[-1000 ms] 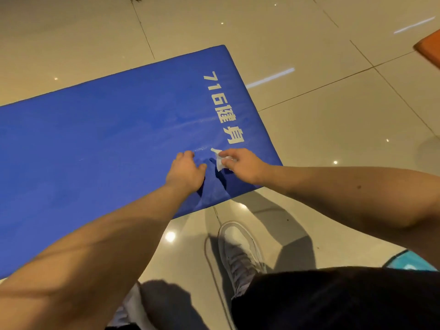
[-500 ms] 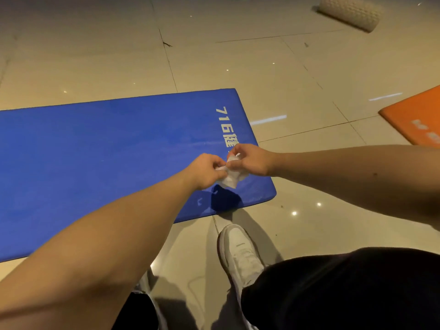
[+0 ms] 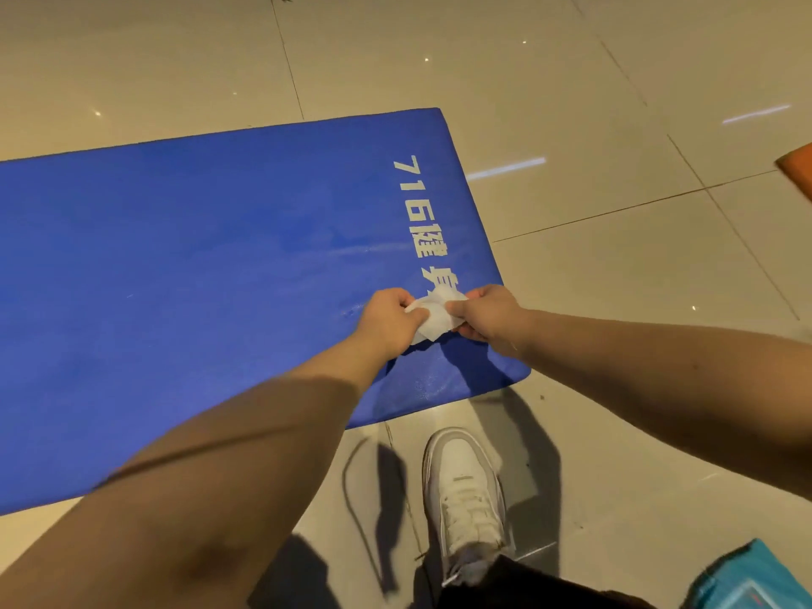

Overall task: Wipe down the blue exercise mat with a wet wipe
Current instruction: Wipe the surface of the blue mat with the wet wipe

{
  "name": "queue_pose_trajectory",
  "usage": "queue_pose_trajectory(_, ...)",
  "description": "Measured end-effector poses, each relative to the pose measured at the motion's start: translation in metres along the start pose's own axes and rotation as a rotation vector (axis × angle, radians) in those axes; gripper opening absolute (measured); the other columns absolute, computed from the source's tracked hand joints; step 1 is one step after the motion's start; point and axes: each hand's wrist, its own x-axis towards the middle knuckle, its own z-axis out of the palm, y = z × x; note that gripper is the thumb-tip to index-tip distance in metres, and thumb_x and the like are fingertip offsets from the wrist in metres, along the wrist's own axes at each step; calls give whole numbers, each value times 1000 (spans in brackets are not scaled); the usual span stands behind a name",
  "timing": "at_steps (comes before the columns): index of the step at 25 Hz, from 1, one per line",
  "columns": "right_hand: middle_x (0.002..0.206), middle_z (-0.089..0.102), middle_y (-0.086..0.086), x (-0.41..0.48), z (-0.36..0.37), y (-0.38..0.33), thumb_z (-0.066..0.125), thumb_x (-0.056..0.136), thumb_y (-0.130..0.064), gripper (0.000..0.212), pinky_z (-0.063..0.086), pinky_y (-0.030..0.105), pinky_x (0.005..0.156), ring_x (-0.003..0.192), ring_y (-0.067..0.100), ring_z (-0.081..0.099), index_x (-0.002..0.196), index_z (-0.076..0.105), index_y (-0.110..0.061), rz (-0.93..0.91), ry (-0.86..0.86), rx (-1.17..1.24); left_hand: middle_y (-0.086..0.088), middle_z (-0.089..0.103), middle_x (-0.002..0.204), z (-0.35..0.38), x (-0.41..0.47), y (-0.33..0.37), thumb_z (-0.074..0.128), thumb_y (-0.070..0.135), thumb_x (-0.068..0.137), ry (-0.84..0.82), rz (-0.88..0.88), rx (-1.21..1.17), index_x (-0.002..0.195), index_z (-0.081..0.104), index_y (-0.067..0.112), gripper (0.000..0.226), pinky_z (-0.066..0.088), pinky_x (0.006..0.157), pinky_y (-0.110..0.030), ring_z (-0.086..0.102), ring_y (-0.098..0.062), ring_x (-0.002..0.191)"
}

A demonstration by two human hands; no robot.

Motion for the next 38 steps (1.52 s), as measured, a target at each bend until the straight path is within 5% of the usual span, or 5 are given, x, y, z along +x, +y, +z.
queue_pose_trajectory(9,91,54,1,58,-8,-17,64,90,-14,22,38,30,68,84,24,57,101,45,-12,-369,203,-322,-1,65,90,26,70,4,67,34,90,59,-83,175,92,56,20,18,48,70,-34,60,-25,85)
queue_pose_trajectory(18,162,-8,25,47,32,16,27,100,-62,73,5,56,121,146,54,-6,159,0,-29,-555,257,-1168,-8,48,129,-25,61,-44,68,25,90,285,72,572,127,58,11,40,46,94,-43,44,-29,120)
queue_pose_trajectory(25,164,-15,18,62,54,23,14,102,-58,74,-5,55,122,150,40,-17,159,-8,-16,-432,217,-1182,-8,-3,166,-59,68,-70,75,58,81,68,-253,723,160,9,25,108,21,116,-64,-1,-33,152)
queue_pose_trajectory(33,166,-7,13,41,118,28,26,105,-44,71,-2,45,124,152,28,-15,158,2,-3,-888,-98,-1263,-5,-11,166,-58,74,-72,72,66,80,60,-287,804,161,1,29,114,26,115,-64,-6,-33,153)
queue_pose_trajectory(38,166,-3,13,80,51,22,16,101,-53,76,2,45,125,153,27,-9,158,2,-4,-805,90,-1187,-5,-21,166,-62,77,-65,73,64,81,-4,-325,788,161,-5,29,117,22,116,-65,-15,-32,154)
